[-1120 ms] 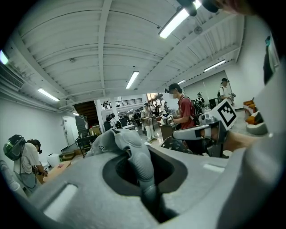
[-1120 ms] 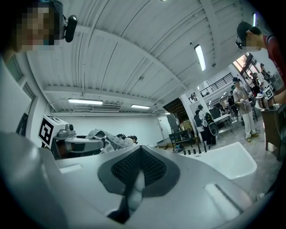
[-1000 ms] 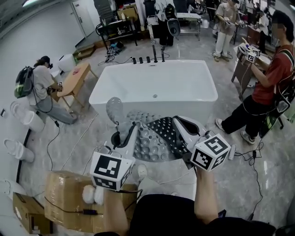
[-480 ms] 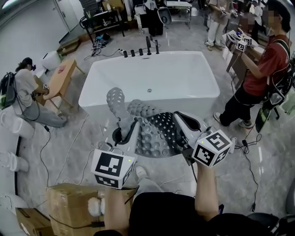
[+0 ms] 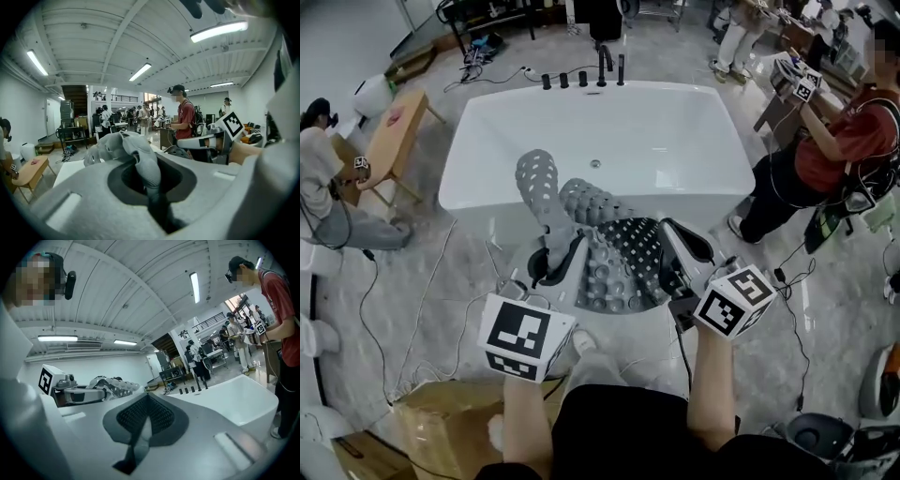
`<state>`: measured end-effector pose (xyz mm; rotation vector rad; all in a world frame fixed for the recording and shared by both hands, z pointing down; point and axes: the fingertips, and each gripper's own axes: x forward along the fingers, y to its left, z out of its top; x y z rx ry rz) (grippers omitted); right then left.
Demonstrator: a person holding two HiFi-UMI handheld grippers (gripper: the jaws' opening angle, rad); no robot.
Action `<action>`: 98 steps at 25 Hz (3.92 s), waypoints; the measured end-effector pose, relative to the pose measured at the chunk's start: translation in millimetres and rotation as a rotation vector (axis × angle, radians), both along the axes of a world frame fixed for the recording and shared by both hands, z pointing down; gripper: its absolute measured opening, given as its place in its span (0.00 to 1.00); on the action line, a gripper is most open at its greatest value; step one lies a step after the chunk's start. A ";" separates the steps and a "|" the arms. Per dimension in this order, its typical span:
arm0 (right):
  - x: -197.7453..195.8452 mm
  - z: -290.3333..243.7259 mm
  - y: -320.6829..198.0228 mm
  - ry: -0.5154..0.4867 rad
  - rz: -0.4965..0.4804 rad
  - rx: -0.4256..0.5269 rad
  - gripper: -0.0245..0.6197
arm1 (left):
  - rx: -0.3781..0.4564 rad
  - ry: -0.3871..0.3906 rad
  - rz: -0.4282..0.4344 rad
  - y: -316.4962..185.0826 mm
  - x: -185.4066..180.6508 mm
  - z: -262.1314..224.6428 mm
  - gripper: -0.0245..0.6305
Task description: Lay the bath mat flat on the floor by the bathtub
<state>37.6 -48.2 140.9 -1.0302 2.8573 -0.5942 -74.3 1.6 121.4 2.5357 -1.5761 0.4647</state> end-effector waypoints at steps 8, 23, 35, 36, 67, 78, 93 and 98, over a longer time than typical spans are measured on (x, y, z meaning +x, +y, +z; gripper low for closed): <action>-27.6 17.6 -28.0 0.040 0.085 -0.064 0.05 | -0.040 0.077 0.068 -34.0 -42.3 11.5 0.07; -29.4 71.1 -39.2 0.087 0.193 -0.198 0.05 | -0.159 0.127 0.169 -56.7 -48.0 62.7 0.07; -8.4 118.4 -57.0 0.040 0.150 -0.286 0.05 | -0.266 0.124 0.082 -62.9 -42.4 104.1 0.07; -6.2 123.4 -59.2 0.035 0.146 -0.294 0.05 | -0.275 0.119 0.079 -64.6 -39.3 108.5 0.07; 36.5 323.2 -73.9 0.054 0.087 -0.551 0.05 | -0.595 0.118 0.092 -68.0 -0.3 312.9 0.07; 46.1 378.0 -67.8 0.065 0.021 -0.600 0.05 | -0.660 0.141 0.029 -56.5 3.8 383.8 0.07; 57.8 546.4 -88.6 0.184 -0.116 -0.723 0.05 | -0.810 0.068 -0.034 -77.5 10.1 555.6 0.08; 56.9 585.2 -94.1 0.212 -0.138 -0.740 0.05 | -0.832 0.029 -0.028 -80.0 8.9 596.2 0.08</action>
